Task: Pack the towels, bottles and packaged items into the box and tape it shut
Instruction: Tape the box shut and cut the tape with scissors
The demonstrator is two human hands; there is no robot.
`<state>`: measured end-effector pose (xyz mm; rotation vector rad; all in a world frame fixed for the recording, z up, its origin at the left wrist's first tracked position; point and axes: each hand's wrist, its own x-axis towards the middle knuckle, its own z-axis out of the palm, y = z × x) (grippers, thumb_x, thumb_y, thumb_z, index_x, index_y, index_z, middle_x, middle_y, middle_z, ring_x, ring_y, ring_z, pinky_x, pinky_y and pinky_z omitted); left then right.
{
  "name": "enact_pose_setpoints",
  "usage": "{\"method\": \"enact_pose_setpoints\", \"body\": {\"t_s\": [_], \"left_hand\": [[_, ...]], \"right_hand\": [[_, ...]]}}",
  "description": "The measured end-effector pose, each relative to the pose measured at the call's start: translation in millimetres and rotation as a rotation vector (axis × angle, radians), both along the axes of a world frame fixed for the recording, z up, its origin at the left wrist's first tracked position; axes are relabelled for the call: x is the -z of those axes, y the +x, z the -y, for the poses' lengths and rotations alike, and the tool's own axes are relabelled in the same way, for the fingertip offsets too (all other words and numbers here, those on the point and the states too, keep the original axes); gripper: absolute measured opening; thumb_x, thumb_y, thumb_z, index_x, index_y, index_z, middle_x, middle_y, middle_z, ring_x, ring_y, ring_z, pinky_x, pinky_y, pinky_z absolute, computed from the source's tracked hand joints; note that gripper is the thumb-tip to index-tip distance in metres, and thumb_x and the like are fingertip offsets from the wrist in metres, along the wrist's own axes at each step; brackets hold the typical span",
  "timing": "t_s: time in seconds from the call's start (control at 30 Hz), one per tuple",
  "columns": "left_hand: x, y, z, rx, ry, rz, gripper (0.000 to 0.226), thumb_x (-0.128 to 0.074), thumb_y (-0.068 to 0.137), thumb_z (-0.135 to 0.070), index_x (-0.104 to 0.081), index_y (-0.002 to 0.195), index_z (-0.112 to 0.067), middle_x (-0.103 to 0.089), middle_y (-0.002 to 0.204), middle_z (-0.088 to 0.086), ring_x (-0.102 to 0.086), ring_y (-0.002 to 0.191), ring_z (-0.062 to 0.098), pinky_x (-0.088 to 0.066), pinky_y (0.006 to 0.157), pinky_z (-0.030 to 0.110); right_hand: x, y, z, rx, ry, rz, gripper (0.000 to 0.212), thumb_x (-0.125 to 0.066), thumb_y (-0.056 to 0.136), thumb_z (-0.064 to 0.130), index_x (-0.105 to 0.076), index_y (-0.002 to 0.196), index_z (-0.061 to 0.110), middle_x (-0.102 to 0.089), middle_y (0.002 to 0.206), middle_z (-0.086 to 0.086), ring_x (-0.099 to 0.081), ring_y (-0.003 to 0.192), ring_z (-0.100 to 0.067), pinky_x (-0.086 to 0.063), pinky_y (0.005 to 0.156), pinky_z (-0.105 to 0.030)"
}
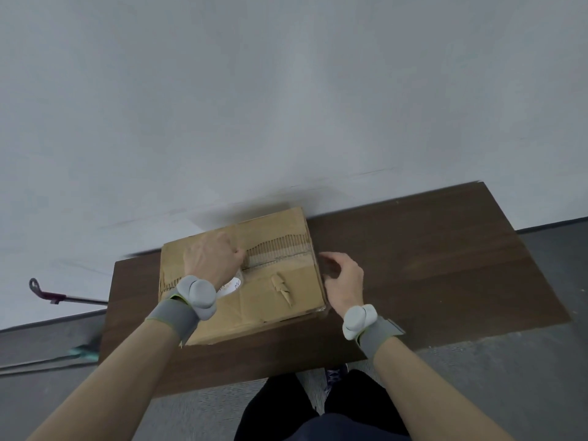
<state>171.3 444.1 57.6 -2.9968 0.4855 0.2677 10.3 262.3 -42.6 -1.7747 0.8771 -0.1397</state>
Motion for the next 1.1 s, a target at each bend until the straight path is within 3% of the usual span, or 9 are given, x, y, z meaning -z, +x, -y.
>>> {"method": "enact_pose_setpoints", "body": {"t_s": [0.17, 0.3, 0.37, 0.47, 0.53, 0.63, 0.73, 0.87, 1.1], "left_hand": [[1, -1, 1, -0.018, 0.016, 0.011, 0.03, -0.053, 0.09, -0.037, -0.059, 0.076, -0.012, -0.054, 0.07, 0.001, -0.053, 0.067, 0.026, -0.038, 0.061, 0.033], [0, -1, 0, -0.019, -0.01, 0.013, 0.038, -0.051, 0.093, -0.041, -0.056, 0.07, -0.011, -0.058, 0.072, 0.004, -0.055, 0.067, 0.026, -0.036, 0.061, 0.032], [0, -2, -1, -0.014, -0.03, 0.014, 0.047, -0.047, 0.095, -0.046, -0.052, 0.064, -0.011, -0.056, 0.067, 0.004, -0.053, 0.062, 0.025, -0.034, 0.058, 0.031], [-3, -3, -9, -0.064, -0.114, -0.029, 0.065, -0.039, 0.095, -0.061, -0.058, 0.063, -0.008, -0.06, 0.062, 0.005, -0.058, 0.062, 0.025, -0.038, 0.056, 0.031], [-4, -2, -19, -0.09, -0.241, -0.089, 0.071, -0.034, 0.096, -0.069, -0.05, 0.059, -0.011, -0.056, 0.056, 0.003, -0.055, 0.057, 0.023, -0.036, 0.054, 0.031], [-5, 0, -46, -0.043, -0.476, -0.253, 0.064, -0.036, 0.097, -0.07, -0.035, 0.058, -0.019, -0.04, 0.051, -0.009, -0.04, 0.052, 0.017, -0.029, 0.056, 0.032], [-6, 1, -71, 0.039, -0.666, -0.468, 0.062, -0.046, 0.09, -0.065, -0.047, 0.062, -0.011, -0.043, 0.059, -0.003, -0.04, 0.058, 0.018, -0.031, 0.063, 0.039], [-12, 1, -85, 0.127, -0.698, -0.603, 0.054, -0.06, 0.089, -0.054, -0.055, 0.063, -0.008, -0.042, 0.062, 0.004, -0.037, 0.059, 0.019, -0.028, 0.062, 0.043], [-41, 29, -47, 0.298, -0.561, -0.429, 0.046, -0.072, 0.083, -0.055, -0.054, 0.052, -0.026, -0.044, 0.047, -0.013, -0.042, 0.045, 0.003, -0.033, 0.046, 0.016]], "right_hand": [[-13, 6, 10, -0.08, 0.07, -0.027, 0.046, -0.052, 0.093, -0.007, -0.078, 0.122, 0.018, -0.077, 0.116, 0.0, -0.068, 0.113, -0.015, -0.052, 0.099, -0.022], [-32, 19, 15, -0.068, -0.065, 0.06, 0.025, -0.061, 0.095, 0.005, -0.077, 0.11, 0.018, -0.075, 0.105, 0.004, -0.067, 0.096, -0.01, -0.054, 0.088, -0.024], [-39, 29, 7, -0.082, -0.133, 0.158, 0.014, -0.068, 0.092, 0.01, -0.07, 0.098, 0.023, -0.069, 0.095, 0.009, -0.064, 0.086, -0.004, -0.051, 0.077, -0.016], [-41, 38, -11, -0.281, -0.203, 0.222, 0.016, -0.073, 0.09, 0.014, -0.063, 0.089, 0.027, -0.064, 0.089, 0.012, -0.062, 0.082, -0.003, -0.05, 0.073, -0.013], [-37, 39, -22, -0.398, -0.259, 0.212, 0.016, -0.074, 0.09, 0.012, -0.065, 0.09, 0.026, -0.063, 0.092, 0.012, -0.061, 0.085, -0.003, -0.051, 0.077, -0.017], [-32, 39, -31, -0.343, -0.232, 0.208, 0.016, -0.076, 0.088, 0.01, -0.069, 0.089, 0.024, -0.065, 0.09, 0.013, -0.06, 0.083, -0.003, -0.049, 0.075, -0.014], [-30, 42, -26, -0.302, -0.191, 0.216, 0.016, -0.078, 0.087, 0.01, -0.072, 0.087, 0.024, -0.067, 0.084, 0.013, -0.061, 0.079, -0.003, -0.047, 0.072, -0.013], [-32, 42, -27, -0.279, -0.177, 0.2, 0.014, -0.078, 0.089, 0.012, -0.072, 0.088, 0.025, -0.068, 0.082, 0.014, -0.063, 0.079, -0.004, -0.051, 0.073, -0.016], [-33, 42, -41, -0.21, -0.212, 0.182, 0.016, -0.076, 0.092, 0.013, -0.07, 0.089, 0.027, -0.067, 0.086, 0.014, -0.062, 0.081, -0.002, -0.048, 0.073, -0.013]]}}
